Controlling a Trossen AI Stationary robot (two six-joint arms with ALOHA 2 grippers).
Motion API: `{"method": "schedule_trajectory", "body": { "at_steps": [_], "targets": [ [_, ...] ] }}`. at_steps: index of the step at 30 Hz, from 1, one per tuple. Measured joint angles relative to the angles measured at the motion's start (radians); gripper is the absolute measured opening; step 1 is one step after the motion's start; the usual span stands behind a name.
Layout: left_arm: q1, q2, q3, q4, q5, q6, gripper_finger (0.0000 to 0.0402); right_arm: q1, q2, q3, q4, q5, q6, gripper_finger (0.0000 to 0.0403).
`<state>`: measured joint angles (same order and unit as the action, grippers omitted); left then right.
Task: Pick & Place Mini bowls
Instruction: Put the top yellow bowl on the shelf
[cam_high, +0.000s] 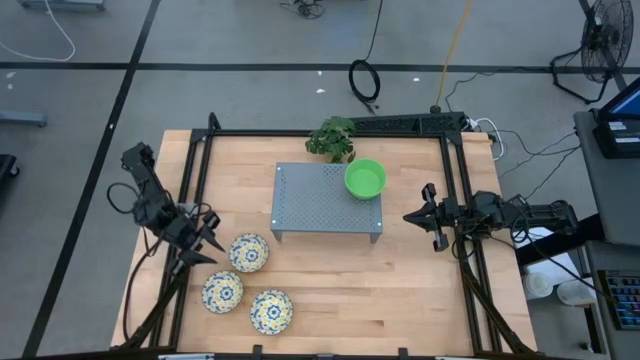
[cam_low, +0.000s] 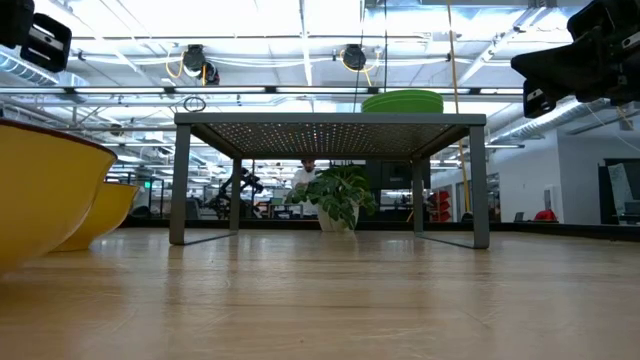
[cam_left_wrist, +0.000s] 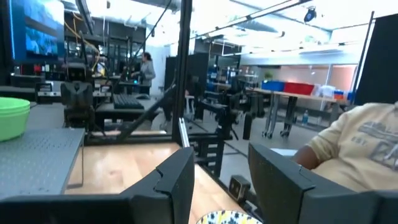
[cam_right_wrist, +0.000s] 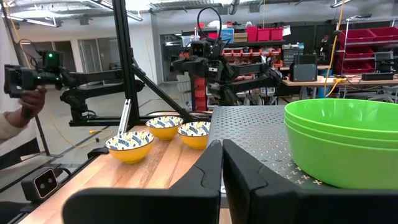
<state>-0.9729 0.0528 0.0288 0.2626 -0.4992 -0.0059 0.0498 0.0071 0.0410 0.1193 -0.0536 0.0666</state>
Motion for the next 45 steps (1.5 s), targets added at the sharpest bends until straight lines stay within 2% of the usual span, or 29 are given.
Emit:
{"method": "schedule_trajectory", "body": {
  "at_steps": [5,12,17,20,26,32,35,39,43,45],
  "targets": [
    [0.004,0.0,0.0,0.055,-0.003,0.02,0.0152,0.0,0.0,0.0,0.0,0.0,0.0,0.0],
    [0.004,0.0,0.0,-0.007,-0.001,0.025,0.0152,0.0,0.0,0.0,0.0,0.0,0.0,0.0],
    [0.004,0.0,0.0,-0.102,-0.005,-0.13,0.0152,0.0,0.0,0.0,0.0,0.0,0.0,0.0],
    [0.004,0.0,0.0,-0.12,-0.07,-0.198,0.0152,0.0,0.0,0.0,0.0,0.0,0.0,0.0],
    [0.004,0.0,0.0,-0.134,-0.111,-0.227,0.0152,0.0,0.0,0.0,0.0,0.0,0.0,0.0],
    [0.004,0.0,0.035,-0.075,-0.353,-0.335,0.0152,0.0,0.0,0.0,0.0,0.0,0.0,0.0],
    [0.004,0.001,0.123,-0.168,-0.392,-0.398,0.0152,0.0,0.0,0.0,0.0,0.0,0.0,0.0],
    [0.004,0.049,0.264,-0.463,-0.475,-0.6,0.0152,0.0,0.0,0.0,0.0,0.0,0.0,0.0],
    [0.009,0.166,0.386,-0.747,-0.485,-0.857,0.0152,0.0,0.0,0.0,0.0,0.0,0.0,0.0],
    [0.025,0.237,0.434,-0.843,-0.449,-0.967,0.0152,0.0,0.0,0.0,-0.001,0.0,0.0,0.0]
  ]
}}
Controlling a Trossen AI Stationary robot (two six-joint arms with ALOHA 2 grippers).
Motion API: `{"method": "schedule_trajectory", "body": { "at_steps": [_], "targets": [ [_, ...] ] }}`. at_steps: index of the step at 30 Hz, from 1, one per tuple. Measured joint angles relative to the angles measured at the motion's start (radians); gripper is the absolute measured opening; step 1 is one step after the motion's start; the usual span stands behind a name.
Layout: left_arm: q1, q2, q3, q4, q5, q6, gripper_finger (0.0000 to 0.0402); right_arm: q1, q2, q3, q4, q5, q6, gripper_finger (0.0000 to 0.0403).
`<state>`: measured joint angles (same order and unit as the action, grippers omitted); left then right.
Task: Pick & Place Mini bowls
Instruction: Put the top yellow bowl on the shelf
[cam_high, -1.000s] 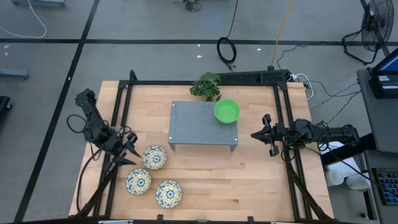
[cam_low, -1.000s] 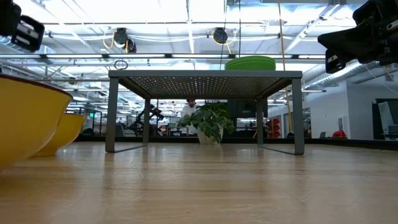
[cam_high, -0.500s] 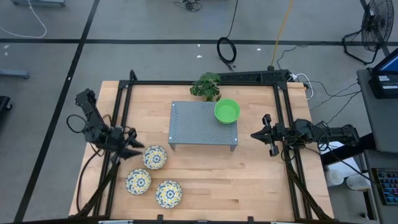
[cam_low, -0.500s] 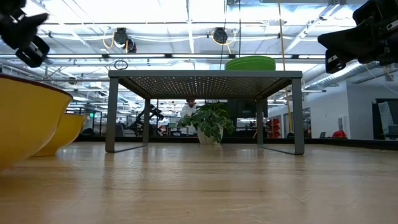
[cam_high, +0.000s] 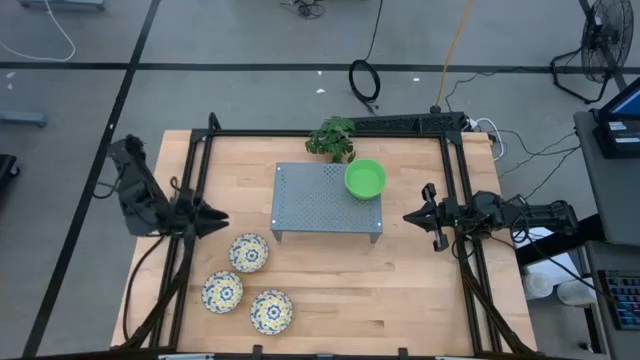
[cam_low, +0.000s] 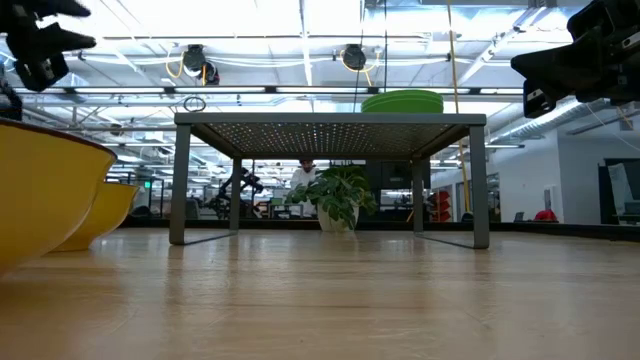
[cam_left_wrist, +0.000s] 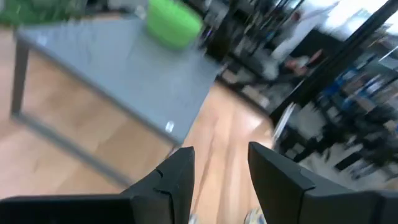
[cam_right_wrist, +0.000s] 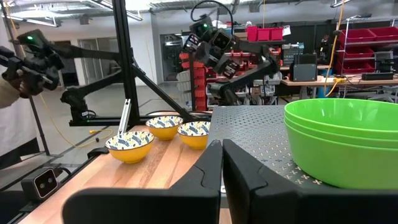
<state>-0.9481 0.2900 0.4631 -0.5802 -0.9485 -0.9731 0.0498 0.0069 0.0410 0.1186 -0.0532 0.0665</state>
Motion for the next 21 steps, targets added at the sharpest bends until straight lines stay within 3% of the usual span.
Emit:
{"method": "schedule_trajectory", "body": {
  "at_steps": [9,13,21],
  "targets": [
    [0.187,0.298,0.091,-0.268,0.388,-0.348,0.0152,0.0,0.0,0.0,0.0,0.0,0.0,0.0],
    [0.279,0.385,0.091,-0.286,0.55,-0.384,0.0152,0.0,0.0,0.0,0.0,0.0,0.0,0.0],
    [0.411,0.507,0.091,-0.287,0.754,-0.395,0.0152,0.0,0.0,0.0,0.0,0.0,0.0,0.0]
  ]
}}
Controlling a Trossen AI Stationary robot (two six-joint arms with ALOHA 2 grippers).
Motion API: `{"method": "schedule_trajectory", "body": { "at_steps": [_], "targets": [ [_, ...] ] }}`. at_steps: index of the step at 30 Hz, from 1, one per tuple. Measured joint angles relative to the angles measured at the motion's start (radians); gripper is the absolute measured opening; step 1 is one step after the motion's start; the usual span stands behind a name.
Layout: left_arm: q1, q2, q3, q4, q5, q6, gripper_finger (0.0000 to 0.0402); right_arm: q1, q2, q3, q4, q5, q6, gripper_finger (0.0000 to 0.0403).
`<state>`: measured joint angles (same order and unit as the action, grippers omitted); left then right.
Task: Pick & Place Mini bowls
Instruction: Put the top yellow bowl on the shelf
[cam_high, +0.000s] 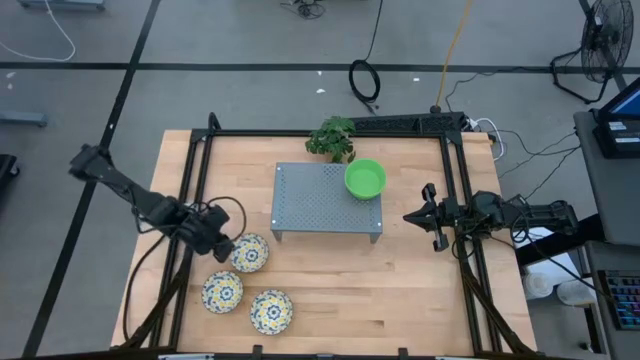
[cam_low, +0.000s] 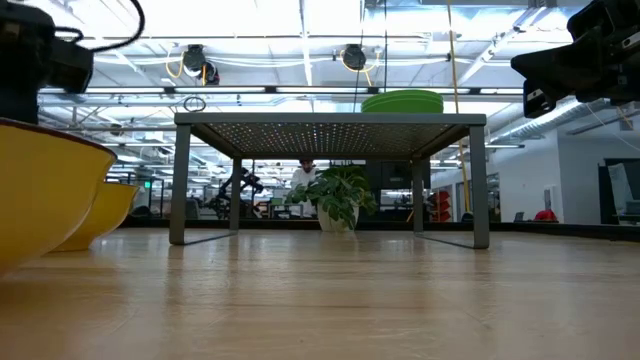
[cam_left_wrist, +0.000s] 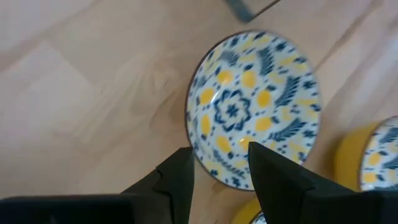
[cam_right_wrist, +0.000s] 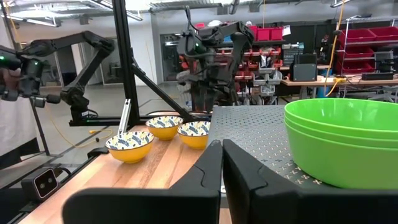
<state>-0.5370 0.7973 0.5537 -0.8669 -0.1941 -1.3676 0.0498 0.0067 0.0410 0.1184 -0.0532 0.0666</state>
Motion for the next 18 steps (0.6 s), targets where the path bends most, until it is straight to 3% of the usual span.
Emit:
{"method": "schedule_trajectory", "body": {
  "at_steps": [7,18],
  "targets": [
    [0.056,0.088,0.0,0.0,0.096,-0.008,0.0152,0.0,0.0,0.0,0.0,0.0,0.0,0.0],
    [0.092,0.208,0.0,0.005,0.149,-0.02,0.0152,0.0,0.0,0.0,0.0,0.0,0.0,0.0]
  ]
}}
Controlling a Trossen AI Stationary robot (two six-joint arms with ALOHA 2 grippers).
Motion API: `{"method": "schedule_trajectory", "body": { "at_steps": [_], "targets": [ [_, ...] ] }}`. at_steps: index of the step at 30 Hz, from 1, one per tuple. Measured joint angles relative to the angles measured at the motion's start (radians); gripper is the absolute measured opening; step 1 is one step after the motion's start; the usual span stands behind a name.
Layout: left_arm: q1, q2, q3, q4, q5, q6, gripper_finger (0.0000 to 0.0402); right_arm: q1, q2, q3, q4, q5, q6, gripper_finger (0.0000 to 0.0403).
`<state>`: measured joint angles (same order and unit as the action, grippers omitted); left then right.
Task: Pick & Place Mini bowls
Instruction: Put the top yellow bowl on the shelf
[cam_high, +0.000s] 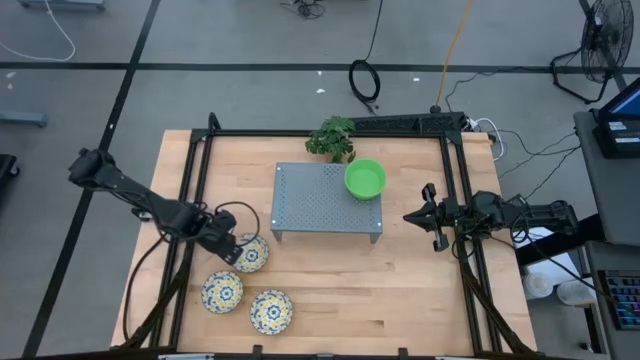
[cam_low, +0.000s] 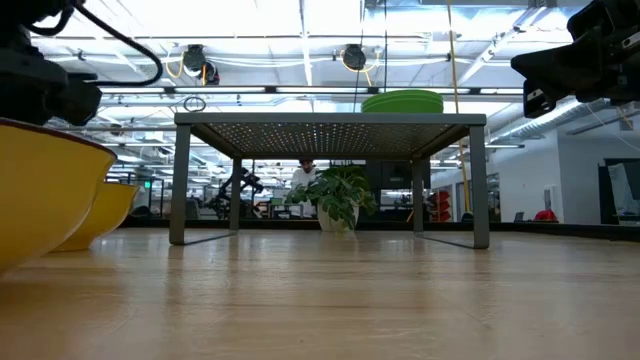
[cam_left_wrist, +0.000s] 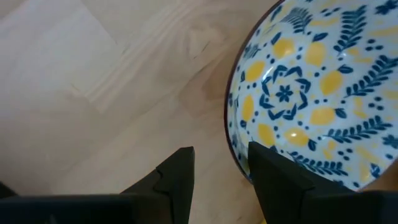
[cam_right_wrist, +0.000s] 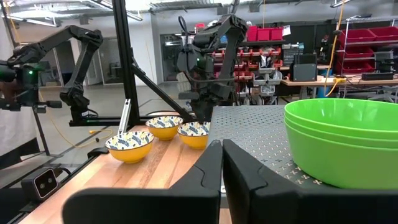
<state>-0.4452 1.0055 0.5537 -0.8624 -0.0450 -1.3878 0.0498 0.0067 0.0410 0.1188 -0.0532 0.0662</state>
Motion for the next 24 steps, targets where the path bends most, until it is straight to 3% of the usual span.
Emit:
{"method": "schedule_trajectory", "body": {
  "at_steps": [11,24],
  "targets": [
    [0.031,0.087,0.0,0.054,0.045,-0.029,0.0152,0.0,0.0,0.0,0.0,0.0,0.0,0.0],
    [0.084,0.096,0.0,0.105,0.045,-0.01,0.0152,0.0,0.0,0.0,0.0,0.0,0.0,0.0]
  ]
}}
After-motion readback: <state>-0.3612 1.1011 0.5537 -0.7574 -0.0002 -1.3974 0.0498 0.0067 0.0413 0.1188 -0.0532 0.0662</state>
